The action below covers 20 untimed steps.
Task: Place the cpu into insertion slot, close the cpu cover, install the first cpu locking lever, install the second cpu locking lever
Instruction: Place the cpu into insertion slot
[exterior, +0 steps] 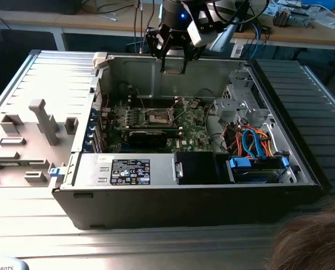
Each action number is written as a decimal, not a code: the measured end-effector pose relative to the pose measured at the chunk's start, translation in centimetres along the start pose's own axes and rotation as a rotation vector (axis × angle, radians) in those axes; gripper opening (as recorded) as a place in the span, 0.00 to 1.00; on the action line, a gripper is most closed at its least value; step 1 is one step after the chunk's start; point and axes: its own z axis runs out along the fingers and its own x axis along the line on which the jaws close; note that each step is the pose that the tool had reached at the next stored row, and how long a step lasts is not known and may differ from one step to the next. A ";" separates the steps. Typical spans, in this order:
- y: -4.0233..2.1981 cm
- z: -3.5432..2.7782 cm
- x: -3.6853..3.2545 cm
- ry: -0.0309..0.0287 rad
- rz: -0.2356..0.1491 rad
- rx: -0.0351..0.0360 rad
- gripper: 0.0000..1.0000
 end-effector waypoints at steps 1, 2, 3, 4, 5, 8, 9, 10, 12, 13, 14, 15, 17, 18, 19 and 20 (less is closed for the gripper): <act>0.00 0.01 0.00 0.0000 0.000 0.0001 0.55; 0.00 0.01 0.00 0.0000 0.000 0.0000 0.55; 0.00 0.02 0.00 0.0001 0.000 0.0000 0.55; 0.00 0.02 0.00 0.0000 0.000 0.0000 0.55; 0.00 0.04 0.00 0.0000 0.000 0.0000 0.55; -0.01 0.08 0.01 0.0000 0.000 0.0000 0.55; -0.01 0.12 0.02 -0.0001 0.000 -0.0002 0.55; -0.02 0.16 0.10 -0.0001 0.000 -0.0001 0.55; -0.04 0.28 0.46 0.0000 0.000 0.0000 0.55; -0.05 0.32 0.60 -0.0001 0.000 0.0000 0.55; -0.05 0.36 0.71 0.0000 0.000 0.0001 0.55; -0.07 0.45 0.76 0.0000 0.000 -0.0001 0.55; -0.08 0.54 0.80 0.0000 0.000 0.0000 0.55; -0.09 0.61 0.84 0.0000 0.000 0.0000 0.55; -0.11 0.67 0.91 0.0001 0.000 0.0001 0.55; -0.12 0.73 0.95 0.0000 0.000 0.0001 0.55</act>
